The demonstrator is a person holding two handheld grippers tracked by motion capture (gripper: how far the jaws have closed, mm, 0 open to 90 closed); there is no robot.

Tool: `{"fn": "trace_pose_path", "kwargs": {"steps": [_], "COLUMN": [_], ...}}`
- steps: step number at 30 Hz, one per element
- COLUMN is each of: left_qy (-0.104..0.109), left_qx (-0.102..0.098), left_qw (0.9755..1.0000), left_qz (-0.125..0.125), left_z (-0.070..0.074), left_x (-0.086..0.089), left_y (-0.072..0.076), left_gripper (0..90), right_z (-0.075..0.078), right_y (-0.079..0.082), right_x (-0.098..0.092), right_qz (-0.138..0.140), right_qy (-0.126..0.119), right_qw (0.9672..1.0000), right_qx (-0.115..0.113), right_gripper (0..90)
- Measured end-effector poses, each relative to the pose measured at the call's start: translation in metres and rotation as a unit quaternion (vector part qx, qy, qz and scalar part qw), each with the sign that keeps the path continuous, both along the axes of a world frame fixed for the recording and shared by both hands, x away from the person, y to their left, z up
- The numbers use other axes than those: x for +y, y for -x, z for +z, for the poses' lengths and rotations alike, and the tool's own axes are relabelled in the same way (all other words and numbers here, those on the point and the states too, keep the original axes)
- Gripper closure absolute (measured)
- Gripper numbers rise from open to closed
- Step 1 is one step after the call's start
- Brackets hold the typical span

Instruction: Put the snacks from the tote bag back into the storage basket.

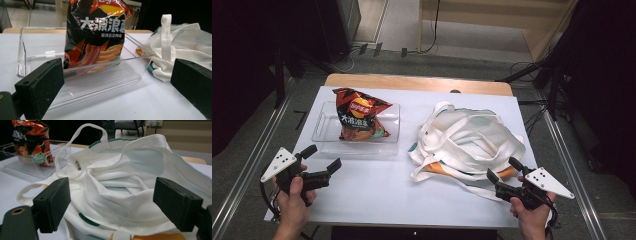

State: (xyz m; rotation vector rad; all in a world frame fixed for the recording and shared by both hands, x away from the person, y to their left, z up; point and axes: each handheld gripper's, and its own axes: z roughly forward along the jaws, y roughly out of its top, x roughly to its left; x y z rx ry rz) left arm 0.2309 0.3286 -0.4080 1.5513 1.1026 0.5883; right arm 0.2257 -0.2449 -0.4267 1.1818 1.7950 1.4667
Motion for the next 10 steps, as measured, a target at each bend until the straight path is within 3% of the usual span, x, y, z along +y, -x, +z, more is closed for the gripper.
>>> {"fn": "trace_pose_path", "kwargs": {"steps": [10], "left_qy": [-0.003], "left_qx": [0.008], "left_qw": [1.0000], "left_qz": [-0.001], "left_z": [-0.0020], "left_x": [-0.0012], "left_y": [-0.0019], "left_gripper": [0.0], "right_z": [-0.0012], "right_y": [-0.0010], "right_x": [0.0003], "right_qz": [-0.001], "right_qy": [0.000], "right_qw": [1.0000], "right_qx": [0.003], "right_gripper": [14.9]}}
